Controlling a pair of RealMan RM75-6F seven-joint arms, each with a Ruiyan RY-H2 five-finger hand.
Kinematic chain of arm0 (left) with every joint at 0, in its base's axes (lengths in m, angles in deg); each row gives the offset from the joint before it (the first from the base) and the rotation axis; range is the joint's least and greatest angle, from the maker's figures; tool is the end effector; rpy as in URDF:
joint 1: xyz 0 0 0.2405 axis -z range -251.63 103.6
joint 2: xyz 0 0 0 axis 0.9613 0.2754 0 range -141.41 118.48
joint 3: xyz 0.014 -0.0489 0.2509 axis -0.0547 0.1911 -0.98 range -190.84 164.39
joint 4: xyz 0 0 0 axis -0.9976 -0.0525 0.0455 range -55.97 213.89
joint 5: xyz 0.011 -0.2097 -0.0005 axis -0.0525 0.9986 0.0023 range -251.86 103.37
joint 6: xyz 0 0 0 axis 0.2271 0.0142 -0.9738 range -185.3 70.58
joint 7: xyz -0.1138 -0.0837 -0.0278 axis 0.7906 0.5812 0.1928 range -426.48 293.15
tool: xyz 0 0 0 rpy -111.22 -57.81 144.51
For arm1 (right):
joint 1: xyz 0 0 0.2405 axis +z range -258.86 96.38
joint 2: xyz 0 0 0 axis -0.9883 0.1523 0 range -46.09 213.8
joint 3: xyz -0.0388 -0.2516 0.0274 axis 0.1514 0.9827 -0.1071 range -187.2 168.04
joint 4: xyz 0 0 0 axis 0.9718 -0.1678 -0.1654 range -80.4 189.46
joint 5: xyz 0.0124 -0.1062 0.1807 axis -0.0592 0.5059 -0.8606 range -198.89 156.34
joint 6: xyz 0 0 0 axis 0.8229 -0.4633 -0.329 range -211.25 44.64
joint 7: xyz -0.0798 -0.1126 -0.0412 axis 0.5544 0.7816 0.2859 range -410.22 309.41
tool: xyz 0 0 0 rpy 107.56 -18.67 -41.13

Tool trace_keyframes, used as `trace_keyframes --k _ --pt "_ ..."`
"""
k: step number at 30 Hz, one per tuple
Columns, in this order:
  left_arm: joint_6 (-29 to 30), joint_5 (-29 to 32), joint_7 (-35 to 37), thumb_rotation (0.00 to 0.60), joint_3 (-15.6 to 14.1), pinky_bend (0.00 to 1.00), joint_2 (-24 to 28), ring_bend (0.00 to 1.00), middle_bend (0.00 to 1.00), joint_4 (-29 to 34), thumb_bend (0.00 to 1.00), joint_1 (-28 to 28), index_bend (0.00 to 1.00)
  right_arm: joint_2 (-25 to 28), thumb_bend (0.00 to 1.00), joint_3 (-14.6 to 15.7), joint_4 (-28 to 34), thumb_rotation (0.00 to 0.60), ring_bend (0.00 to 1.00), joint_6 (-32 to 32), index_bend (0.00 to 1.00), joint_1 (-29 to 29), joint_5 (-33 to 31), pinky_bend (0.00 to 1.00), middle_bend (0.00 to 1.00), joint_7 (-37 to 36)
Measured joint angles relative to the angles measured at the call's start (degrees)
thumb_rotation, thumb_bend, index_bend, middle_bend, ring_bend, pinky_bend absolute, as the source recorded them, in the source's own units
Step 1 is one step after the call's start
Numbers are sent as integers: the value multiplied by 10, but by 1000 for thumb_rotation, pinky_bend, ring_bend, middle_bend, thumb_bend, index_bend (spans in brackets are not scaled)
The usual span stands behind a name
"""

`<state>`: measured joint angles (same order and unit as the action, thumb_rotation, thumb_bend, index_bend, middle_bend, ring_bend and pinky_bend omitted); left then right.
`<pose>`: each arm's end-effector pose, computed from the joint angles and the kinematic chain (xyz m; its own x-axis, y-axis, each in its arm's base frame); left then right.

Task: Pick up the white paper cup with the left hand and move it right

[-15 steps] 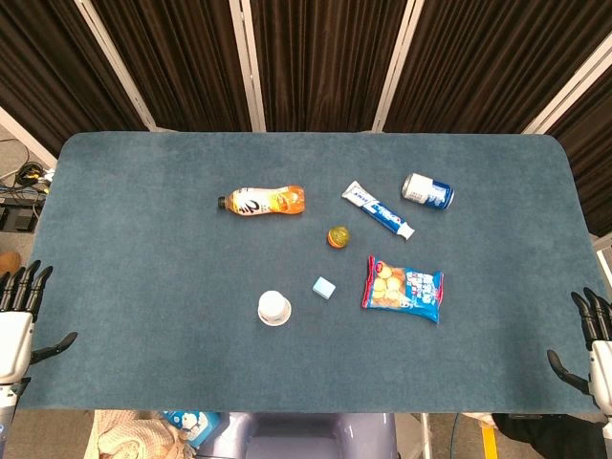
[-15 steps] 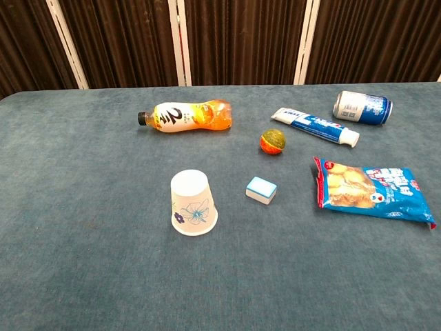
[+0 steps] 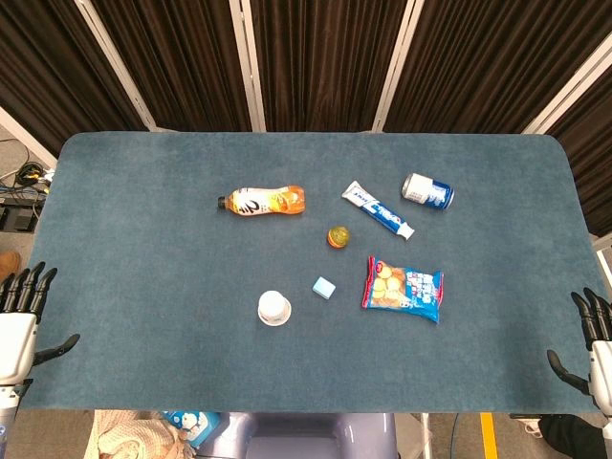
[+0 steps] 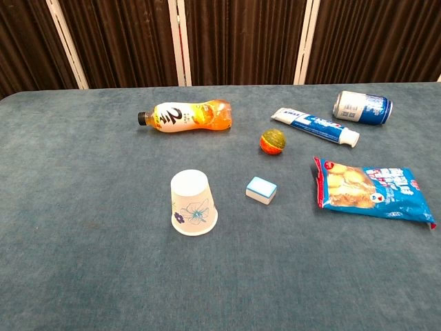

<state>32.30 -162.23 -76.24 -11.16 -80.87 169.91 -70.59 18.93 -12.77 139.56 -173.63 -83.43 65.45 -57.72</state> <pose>-0.3038 0.1698 0.1386 0.4855 -0.0532 0.8726 0.8734 -0.0132 -0.4868 -0.3459 -0.1420 0.1796 0.3882 0.0538 0.9200 -0.9195 0.0889 0.3828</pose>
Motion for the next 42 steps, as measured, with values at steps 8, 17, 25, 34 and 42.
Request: trace_keyframes --k 8,17,25,34,42 --pt "-23 -27 -19 600 0 14 17 0 0 20 96 25 0 1 305 -3 3 600 0 12 0 4 -10 36 0 -4" --pt "-151 -29 -117 600 29 179 46 59 96 124 106 118 14 5 305 -4 6 600 0 11 0 2 -13 35 0 -14" --pt "-295 94 -278 600 83 257 5 146 172 191 126 244 59 8 305 -4 6 600 0 13 0 1 -17 35 0 -21" --pt "-333 264 -445 600 111 316 -111 233 274 183 152 358 98 13 306 -5 4 600 0 12 0 -2 -19 35 0 -37" --pt "-327 354 -517 600 97 319 -184 236 278 160 152 428 108 15 305 -7 6 600 0 15 0 -3 -24 35 0 -44"
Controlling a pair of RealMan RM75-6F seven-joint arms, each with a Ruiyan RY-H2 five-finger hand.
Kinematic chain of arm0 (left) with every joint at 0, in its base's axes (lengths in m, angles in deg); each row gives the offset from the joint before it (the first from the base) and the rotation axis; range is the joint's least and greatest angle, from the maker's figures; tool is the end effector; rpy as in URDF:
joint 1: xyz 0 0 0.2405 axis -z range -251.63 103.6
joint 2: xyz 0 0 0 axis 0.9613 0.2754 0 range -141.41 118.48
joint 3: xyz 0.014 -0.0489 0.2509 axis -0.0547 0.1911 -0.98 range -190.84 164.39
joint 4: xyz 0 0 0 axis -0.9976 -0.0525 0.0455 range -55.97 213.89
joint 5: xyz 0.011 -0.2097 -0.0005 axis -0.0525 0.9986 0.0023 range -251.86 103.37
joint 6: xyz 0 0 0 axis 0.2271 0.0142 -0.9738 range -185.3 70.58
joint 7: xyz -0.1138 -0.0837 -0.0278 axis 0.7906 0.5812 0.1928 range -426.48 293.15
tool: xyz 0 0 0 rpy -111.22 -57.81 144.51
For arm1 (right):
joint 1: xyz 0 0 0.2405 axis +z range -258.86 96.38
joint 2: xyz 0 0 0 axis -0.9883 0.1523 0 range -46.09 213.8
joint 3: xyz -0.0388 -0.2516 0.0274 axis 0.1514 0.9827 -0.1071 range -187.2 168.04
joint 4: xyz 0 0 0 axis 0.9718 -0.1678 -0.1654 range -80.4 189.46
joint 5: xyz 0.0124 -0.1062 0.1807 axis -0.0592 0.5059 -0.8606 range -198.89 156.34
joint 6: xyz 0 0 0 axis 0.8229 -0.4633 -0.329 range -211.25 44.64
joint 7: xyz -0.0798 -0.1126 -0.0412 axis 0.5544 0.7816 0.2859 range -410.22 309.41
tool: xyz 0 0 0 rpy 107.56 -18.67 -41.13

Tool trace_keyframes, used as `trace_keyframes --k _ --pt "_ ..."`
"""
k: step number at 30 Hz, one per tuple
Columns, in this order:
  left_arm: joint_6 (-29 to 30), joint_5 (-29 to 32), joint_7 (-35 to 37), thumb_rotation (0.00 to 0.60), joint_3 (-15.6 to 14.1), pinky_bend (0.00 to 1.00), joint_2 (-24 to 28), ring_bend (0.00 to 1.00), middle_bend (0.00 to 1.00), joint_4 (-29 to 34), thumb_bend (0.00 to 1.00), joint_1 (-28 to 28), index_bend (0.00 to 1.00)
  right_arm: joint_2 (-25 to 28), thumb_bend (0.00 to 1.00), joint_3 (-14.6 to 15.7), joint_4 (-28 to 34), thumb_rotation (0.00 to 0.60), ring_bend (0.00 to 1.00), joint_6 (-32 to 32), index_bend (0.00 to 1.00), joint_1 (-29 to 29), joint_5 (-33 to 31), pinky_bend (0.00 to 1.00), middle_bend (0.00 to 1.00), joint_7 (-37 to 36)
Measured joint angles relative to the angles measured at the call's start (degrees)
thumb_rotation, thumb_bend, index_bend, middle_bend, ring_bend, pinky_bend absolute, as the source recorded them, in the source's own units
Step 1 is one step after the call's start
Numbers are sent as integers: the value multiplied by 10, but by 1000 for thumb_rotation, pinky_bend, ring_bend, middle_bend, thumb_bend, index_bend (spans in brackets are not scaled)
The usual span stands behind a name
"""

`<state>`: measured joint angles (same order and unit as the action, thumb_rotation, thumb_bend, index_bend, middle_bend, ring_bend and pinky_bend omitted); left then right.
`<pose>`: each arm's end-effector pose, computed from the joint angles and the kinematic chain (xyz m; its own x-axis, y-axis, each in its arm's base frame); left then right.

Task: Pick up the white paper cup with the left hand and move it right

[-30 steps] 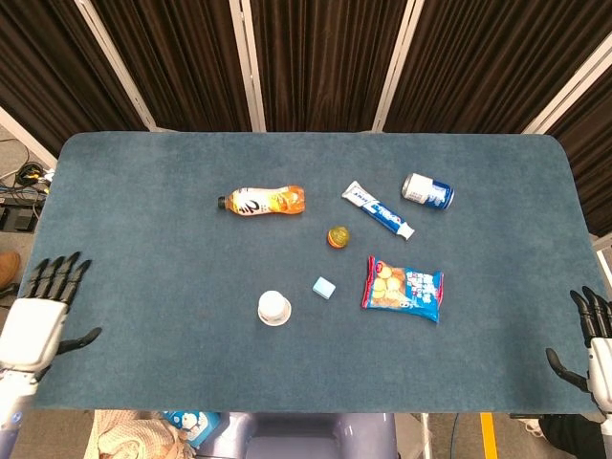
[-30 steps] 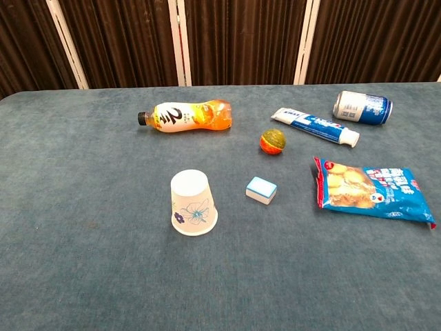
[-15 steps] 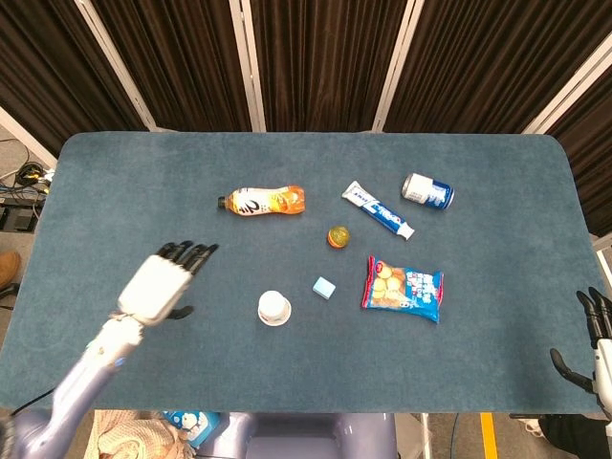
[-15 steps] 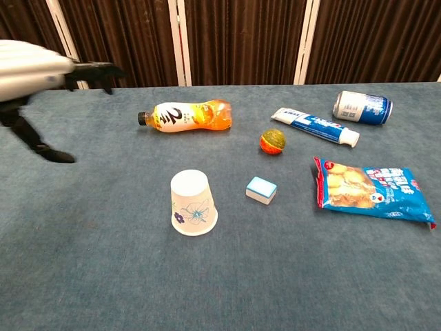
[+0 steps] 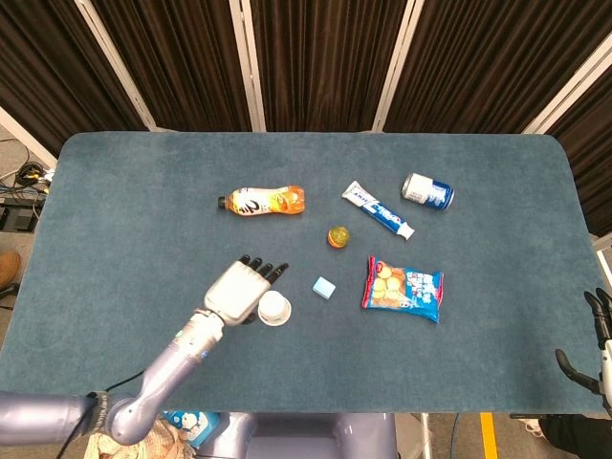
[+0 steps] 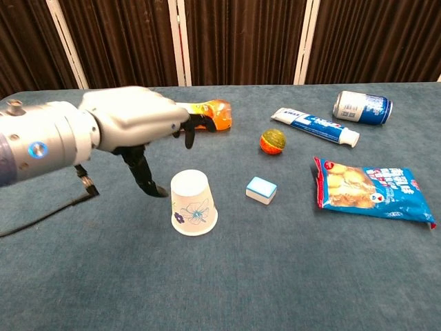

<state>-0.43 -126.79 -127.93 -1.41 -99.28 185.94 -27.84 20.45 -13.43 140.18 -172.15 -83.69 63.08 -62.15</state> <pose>-0.0630 0.2890 -0.0216 0.7352 0.1217 0.6668 0.5931 -0.5918 -0.5459 -0.3524 -0.1422 0.1889 0.3295 0.0531 0.9427 -0.9380 0.1319 0.3204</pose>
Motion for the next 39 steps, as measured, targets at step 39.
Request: trace_keyframes --k 39 --pt "56 26 46 600 -37 418 -48 387 439 -38 260 79 252 3 305 -1 8 600 0 5 0 2 0 36 0 -2"
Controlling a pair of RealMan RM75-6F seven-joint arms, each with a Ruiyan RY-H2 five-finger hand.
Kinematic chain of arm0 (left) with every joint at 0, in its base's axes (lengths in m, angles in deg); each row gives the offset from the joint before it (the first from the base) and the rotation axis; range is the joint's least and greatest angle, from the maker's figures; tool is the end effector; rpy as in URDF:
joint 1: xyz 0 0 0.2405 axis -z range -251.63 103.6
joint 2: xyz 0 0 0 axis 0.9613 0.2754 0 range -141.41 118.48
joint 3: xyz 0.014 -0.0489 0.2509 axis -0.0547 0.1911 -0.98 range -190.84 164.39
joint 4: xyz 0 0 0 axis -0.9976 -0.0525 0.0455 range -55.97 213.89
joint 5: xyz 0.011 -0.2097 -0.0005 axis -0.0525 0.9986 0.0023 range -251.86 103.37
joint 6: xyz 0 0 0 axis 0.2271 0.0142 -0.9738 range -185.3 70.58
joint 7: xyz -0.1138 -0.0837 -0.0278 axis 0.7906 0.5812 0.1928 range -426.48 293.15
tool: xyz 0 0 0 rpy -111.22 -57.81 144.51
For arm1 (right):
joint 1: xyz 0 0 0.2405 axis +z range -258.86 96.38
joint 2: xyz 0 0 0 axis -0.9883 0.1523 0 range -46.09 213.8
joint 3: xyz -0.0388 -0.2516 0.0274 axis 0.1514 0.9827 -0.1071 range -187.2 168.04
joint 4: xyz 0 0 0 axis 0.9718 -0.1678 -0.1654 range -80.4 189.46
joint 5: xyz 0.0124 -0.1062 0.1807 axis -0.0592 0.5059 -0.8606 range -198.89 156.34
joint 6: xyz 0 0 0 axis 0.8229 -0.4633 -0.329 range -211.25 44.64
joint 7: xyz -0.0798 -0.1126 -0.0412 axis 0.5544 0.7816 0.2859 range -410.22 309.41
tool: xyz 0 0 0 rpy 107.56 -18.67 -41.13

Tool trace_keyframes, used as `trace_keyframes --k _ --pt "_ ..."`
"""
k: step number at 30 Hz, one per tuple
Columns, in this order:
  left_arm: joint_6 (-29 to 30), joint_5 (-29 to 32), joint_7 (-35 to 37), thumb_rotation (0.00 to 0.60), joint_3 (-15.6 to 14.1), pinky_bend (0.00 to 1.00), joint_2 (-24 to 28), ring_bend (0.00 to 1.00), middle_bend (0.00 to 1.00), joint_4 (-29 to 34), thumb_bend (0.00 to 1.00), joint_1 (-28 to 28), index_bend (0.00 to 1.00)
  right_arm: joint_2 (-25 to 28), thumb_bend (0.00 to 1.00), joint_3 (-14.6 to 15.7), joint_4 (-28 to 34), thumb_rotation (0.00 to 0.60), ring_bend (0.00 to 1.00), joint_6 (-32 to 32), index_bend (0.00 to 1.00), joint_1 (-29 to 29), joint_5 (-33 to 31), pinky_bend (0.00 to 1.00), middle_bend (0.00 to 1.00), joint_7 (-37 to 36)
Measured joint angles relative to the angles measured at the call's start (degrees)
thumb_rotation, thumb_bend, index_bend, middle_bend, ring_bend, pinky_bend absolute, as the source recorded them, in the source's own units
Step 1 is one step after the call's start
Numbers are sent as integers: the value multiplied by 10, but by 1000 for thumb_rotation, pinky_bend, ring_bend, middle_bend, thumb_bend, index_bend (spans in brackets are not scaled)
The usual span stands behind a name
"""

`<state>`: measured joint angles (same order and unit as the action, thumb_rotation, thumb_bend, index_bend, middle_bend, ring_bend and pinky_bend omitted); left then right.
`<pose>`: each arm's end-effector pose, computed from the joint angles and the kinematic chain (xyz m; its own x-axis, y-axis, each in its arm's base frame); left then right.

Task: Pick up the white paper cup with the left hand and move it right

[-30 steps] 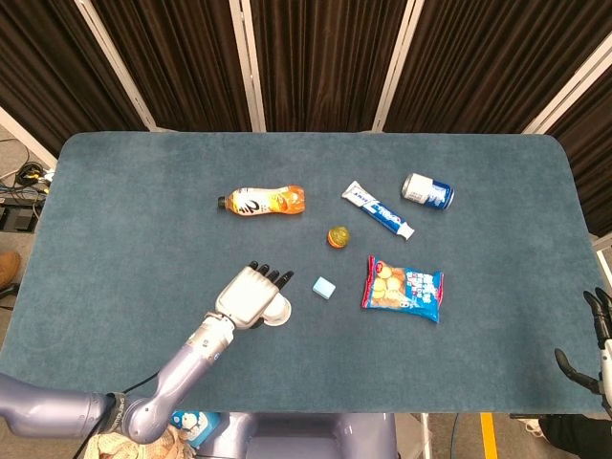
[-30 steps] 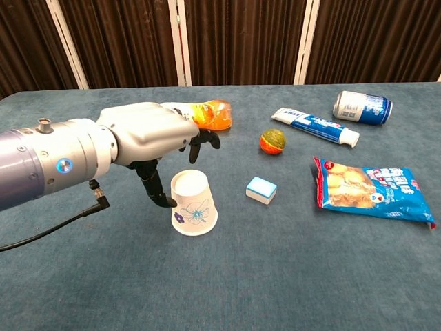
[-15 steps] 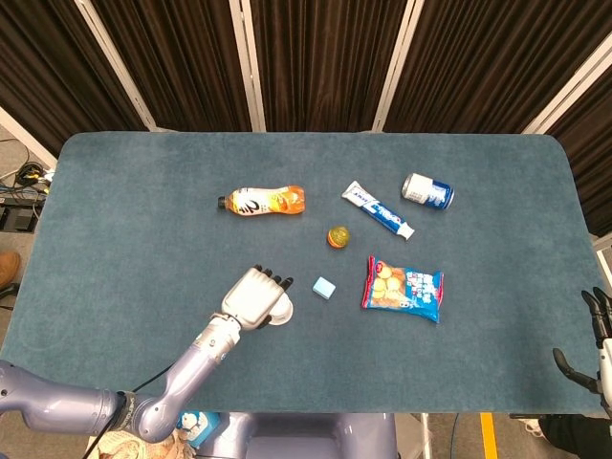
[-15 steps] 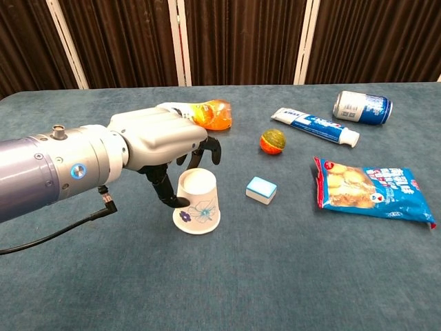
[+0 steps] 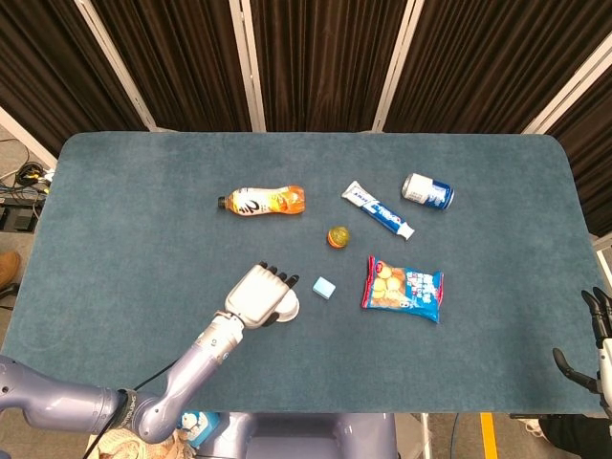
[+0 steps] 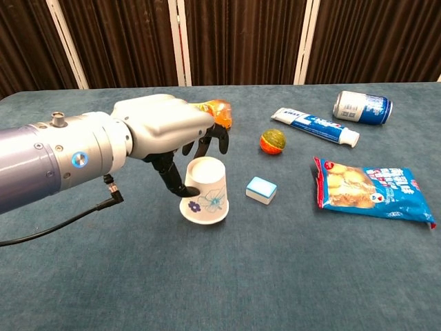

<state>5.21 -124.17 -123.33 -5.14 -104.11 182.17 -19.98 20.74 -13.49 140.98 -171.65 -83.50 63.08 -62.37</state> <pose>-0.0416 0.2912 -0.0430 0.7080 0.1177 0.6964 0.6085 -0.6022 -0.5168 -0.3503 -0.1437 0.1880 0.3164 0.0475 0.9474 -0.9425 0.1294 0.3082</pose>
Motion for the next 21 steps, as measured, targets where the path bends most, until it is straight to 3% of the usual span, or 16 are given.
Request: trace_keyframes --k 9,21 --pt "6 -19 24 600 23 418 -24 387 438 -30 260 16 252 2 306 0 1 600 0 4 0 1 -2 36 0 -5" --pt "-3 -22 50 600 58 418 -100 387 441 -126 260 57 253 7 305 0 4 600 0 12 0 3 -5 36 0 -17"
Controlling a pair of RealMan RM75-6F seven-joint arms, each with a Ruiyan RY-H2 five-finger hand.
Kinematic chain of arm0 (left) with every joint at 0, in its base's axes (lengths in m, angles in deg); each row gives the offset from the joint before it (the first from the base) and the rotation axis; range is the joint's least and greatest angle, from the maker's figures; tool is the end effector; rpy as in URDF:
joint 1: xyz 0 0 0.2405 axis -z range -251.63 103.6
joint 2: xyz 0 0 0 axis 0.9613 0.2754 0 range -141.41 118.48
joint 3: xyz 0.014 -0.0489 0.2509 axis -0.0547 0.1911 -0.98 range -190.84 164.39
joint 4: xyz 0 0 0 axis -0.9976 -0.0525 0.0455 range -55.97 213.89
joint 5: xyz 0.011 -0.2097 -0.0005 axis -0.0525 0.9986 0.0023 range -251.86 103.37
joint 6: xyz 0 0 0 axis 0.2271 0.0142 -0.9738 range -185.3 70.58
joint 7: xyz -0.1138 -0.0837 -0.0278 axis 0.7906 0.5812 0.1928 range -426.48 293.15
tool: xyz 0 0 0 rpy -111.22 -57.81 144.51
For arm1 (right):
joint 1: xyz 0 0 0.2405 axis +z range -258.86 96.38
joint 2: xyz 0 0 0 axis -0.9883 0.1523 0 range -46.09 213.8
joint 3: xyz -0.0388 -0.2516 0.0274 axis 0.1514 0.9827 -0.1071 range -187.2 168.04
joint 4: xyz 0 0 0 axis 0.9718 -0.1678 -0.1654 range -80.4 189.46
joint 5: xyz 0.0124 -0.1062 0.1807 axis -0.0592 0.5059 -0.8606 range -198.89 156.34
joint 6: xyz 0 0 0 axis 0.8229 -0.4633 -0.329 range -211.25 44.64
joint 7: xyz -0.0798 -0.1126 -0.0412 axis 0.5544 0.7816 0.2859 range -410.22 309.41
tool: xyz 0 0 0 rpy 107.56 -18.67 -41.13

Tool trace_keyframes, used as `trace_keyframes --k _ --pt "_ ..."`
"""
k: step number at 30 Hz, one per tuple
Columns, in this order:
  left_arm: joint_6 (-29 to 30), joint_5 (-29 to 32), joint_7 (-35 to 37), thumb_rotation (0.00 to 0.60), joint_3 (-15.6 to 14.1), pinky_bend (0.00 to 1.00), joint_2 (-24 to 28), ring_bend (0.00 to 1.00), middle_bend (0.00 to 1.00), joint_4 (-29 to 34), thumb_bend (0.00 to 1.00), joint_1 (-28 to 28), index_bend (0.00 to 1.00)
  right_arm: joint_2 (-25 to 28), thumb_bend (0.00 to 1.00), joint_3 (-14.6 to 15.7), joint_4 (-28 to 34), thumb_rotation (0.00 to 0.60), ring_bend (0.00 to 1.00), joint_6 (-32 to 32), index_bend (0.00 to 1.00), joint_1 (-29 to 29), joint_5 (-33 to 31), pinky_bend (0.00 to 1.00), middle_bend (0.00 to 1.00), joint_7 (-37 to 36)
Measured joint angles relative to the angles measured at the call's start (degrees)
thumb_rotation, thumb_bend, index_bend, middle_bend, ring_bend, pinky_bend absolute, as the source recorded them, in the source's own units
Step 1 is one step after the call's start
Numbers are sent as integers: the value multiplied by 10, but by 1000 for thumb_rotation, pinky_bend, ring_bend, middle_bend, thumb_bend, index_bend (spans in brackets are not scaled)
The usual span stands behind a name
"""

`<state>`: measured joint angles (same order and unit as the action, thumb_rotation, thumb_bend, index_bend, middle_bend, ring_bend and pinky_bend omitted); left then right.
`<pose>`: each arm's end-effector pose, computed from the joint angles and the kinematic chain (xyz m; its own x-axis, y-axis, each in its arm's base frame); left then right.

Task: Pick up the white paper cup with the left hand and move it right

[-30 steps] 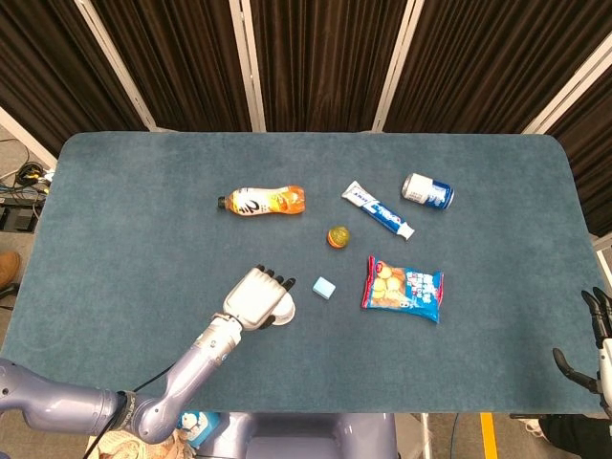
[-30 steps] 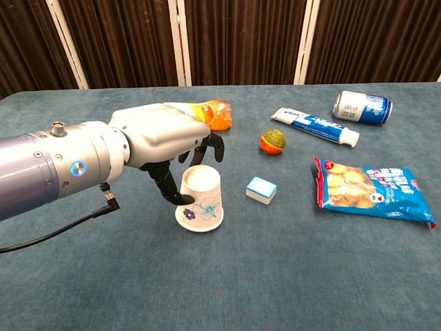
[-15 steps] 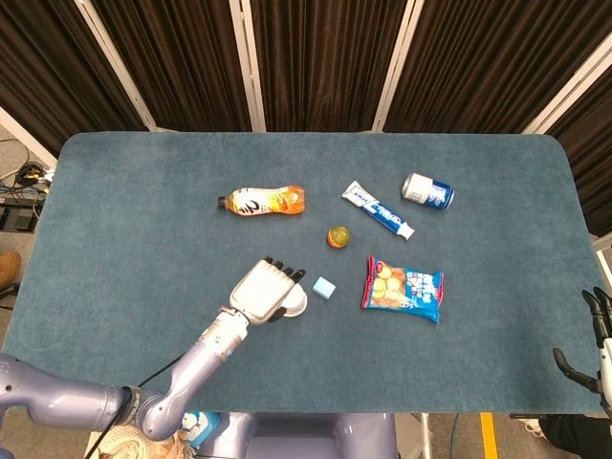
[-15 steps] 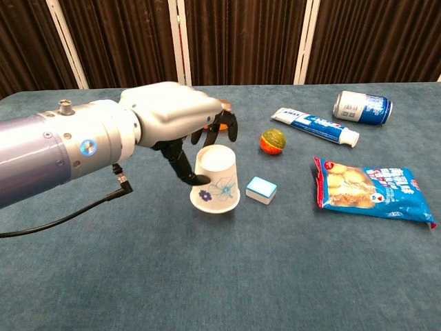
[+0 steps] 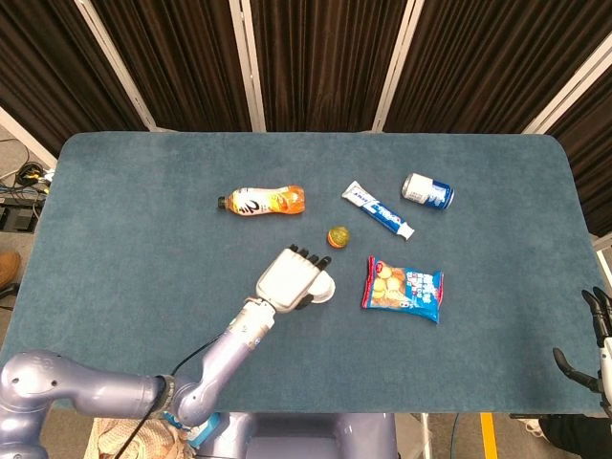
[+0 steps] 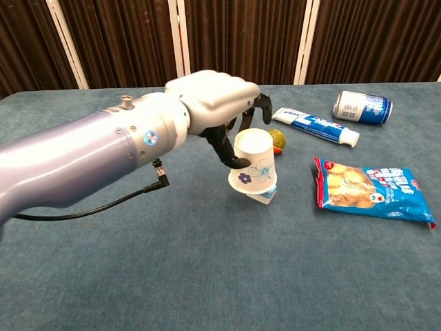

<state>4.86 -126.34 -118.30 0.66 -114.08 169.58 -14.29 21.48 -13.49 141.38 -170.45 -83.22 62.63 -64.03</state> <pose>0.0060 0.3156 -0.0716 0.6164 0.0473 0.7860 0.6461 -0.6011 -0.4705 -0.3515 -0.1453 0.1896 0.2920 0.0340 0.9558 -0.9489 0.1352 0.2851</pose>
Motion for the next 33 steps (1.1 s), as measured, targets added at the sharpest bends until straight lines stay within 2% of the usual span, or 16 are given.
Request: trace_keyframes --k 13,14,18,22,27,33 --pt "-34 37 -7 600 7 408 -65 377 418 -95 253 40 234 3 305 -1 2 600 0 2 0 1 -2 34 0 -6" --pt "-35 39 -8 600 6 398 -68 366 403 -100 244 41 229 3 305 -1 2 600 0 2 0 1 -2 35 0 -6" --pt "-34 46 -16 600 0 262 -74 209 224 -106 164 44 144 4 305 -1 2 600 0 2 0 1 -1 35 0 -8" --pt "-24 54 -25 600 -3 147 -70 100 96 -96 129 41 64 4 305 0 2 600 0 2 0 1 0 35 0 -6" --pt "3 48 -26 600 -7 138 -53 96 69 -62 128 27 50 3 305 1 2 600 0 0 0 0 3 36 0 -1" --pt "59 19 -11 600 -26 138 3 97 67 17 128 -16 39 2 305 2 1 600 0 -1 0 0 2 35 0 3"
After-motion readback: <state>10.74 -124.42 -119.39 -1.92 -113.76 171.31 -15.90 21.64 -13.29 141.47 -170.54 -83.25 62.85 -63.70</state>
